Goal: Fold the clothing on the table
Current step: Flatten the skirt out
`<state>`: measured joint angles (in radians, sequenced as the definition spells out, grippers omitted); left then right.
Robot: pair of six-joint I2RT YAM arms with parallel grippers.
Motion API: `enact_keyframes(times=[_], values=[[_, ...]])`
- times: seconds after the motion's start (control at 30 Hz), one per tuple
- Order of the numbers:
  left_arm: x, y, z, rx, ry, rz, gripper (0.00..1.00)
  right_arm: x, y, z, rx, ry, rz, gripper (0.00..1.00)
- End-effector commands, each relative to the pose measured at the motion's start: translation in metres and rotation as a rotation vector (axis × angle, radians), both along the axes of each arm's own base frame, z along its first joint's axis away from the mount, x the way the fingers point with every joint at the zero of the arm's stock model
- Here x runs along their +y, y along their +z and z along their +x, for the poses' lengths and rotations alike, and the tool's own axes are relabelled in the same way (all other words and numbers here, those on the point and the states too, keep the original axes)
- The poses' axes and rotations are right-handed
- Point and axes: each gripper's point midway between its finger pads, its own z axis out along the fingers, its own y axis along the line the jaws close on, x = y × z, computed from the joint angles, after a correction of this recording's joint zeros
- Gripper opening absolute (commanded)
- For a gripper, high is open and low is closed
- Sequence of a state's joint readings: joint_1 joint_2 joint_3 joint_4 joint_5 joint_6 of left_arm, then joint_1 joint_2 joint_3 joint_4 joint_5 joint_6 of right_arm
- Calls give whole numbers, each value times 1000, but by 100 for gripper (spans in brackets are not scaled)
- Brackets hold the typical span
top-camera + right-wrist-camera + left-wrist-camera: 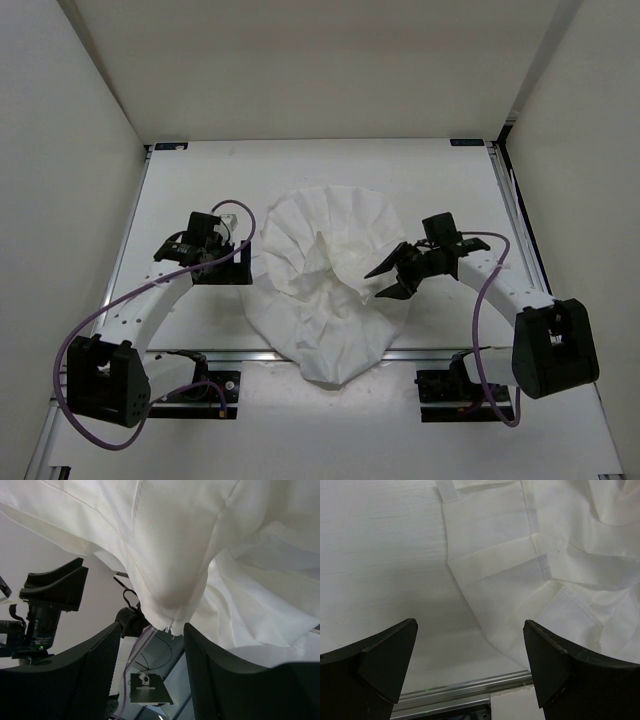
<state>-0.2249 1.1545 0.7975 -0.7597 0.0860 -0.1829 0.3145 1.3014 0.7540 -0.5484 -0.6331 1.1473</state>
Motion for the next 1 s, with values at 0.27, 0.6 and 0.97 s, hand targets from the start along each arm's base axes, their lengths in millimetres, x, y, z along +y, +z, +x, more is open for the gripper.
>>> enact_keyframes(times=[0.27,0.6,0.97], values=[[0,13,5,-51,-15,24,99,8,-16,-4,78,-24,10,56],[-61,57,32,-128,-177,-229,99,-13,3,48,-135,-83,-121,0],[-83,70,44,-125,-145,-448,99,-46,138,117,-740,255,-775,0]])
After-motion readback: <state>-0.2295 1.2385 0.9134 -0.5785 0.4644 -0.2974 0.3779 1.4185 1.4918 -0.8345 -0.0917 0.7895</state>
